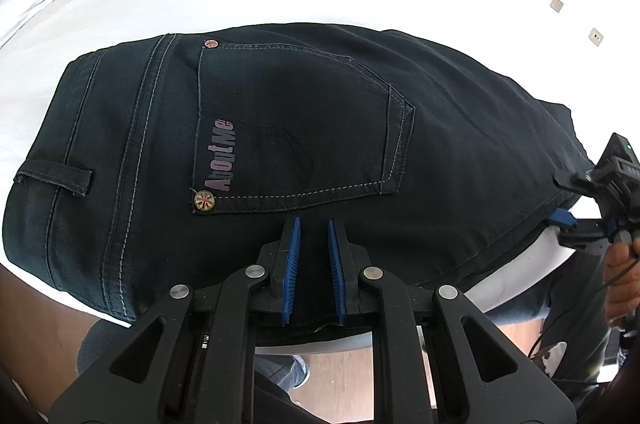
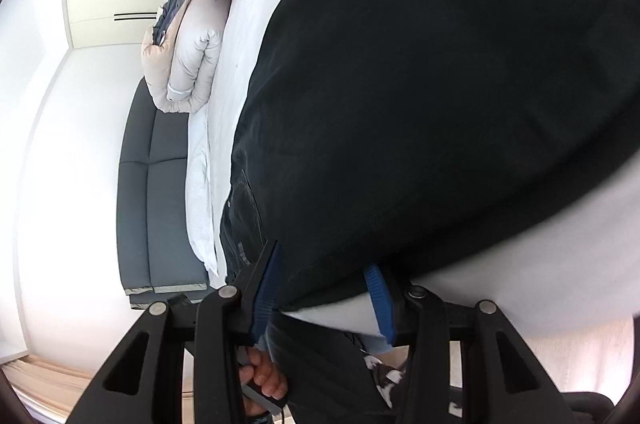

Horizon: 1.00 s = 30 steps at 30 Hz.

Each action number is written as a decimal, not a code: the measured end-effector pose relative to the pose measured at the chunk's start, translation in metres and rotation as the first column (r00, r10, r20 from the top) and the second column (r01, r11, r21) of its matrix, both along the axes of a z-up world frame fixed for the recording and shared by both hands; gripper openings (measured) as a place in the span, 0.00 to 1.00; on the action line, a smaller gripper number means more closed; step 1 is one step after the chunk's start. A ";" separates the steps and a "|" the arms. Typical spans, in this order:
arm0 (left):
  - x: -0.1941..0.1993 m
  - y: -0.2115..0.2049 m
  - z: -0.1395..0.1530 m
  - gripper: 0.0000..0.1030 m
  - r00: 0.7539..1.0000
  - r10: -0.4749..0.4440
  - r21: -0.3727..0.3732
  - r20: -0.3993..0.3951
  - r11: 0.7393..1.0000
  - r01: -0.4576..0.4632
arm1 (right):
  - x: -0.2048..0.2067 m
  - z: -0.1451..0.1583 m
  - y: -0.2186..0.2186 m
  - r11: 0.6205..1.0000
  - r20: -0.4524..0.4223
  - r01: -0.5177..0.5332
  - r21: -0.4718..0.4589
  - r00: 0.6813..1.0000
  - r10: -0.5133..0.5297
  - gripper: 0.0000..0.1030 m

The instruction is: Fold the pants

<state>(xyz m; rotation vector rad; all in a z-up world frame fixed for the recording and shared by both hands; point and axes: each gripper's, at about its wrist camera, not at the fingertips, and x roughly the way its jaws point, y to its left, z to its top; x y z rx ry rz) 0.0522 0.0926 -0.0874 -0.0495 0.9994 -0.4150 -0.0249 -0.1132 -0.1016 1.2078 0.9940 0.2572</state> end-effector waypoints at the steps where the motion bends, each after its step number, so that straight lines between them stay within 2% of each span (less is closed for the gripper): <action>1: 0.000 -0.001 0.001 0.14 1.000 -0.003 0.004 0.000 1.000 0.003 | 0.005 -0.001 0.002 1.000 0.000 -0.004 -0.002 1.000 0.004 0.37; 3: 0.000 -0.004 0.001 0.14 1.000 -0.008 0.011 -0.002 1.000 0.008 | 0.008 -0.001 0.004 0.998 -0.003 -0.033 -0.050 0.999 0.033 0.05; 4: 0.000 -0.004 0.002 0.14 1.000 -0.017 0.021 -0.005 1.000 0.017 | 0.007 -0.002 0.004 0.996 -0.011 -0.040 -0.079 0.999 0.039 0.04; 10: -0.005 -0.010 0.005 0.14 0.998 -0.055 0.062 -0.017 0.997 0.056 | -0.017 -0.010 0.003 0.996 0.018 -0.039 -0.082 0.999 0.041 0.01; 16: -0.011 -0.006 0.015 0.14 1.000 -0.020 0.041 -0.017 0.999 0.021 | -0.023 -0.011 0.005 0.996 0.034 -0.041 -0.077 0.998 0.043 0.01; 19: -0.012 -0.009 0.033 0.14 0.999 -0.019 0.002 0.026 1.000 0.019 | -0.025 -0.010 -0.008 1.000 0.035 -0.016 -0.011 0.999 0.017 0.12; 21: -0.008 -0.020 0.045 0.14 0.998 -0.035 -0.032 0.054 0.999 0.037 | -0.030 -0.001 -0.024 0.999 0.069 0.039 -0.016 0.997 -0.038 0.30; 23: 0.002 -0.041 0.050 0.14 0.995 -0.081 -0.050 0.064 0.995 0.084 | -0.038 0.004 -0.050 0.992 0.088 0.125 -0.017 0.988 -0.123 0.34; 25: 0.011 -0.069 0.043 0.14 0.988 -0.140 -0.030 0.059 0.989 0.142 | -0.043 0.002 -0.073 0.981 0.079 0.192 0.009 0.978 -0.193 0.31; 27: 0.018 -0.090 0.022 0.14 0.985 -0.170 0.007 -0.002 0.985 0.170 | -0.053 0.000 -0.096 0.967 0.063 0.255 -0.015 0.965 -0.253 0.08; 28: 0.018 -0.096 0.013 0.14 0.984 -0.179 0.024 -0.019 0.983 0.180 | -0.058 -0.002 -0.103 0.962 0.053 0.273 -0.026 0.961 -0.271 0.04; 30: 0.011 -0.099 0.010 0.14 0.982 -0.190 0.048 0.015 0.981 0.189 | -0.068 -0.007 -0.114 0.955 0.048 0.296 -0.011 0.954 -0.296 0.00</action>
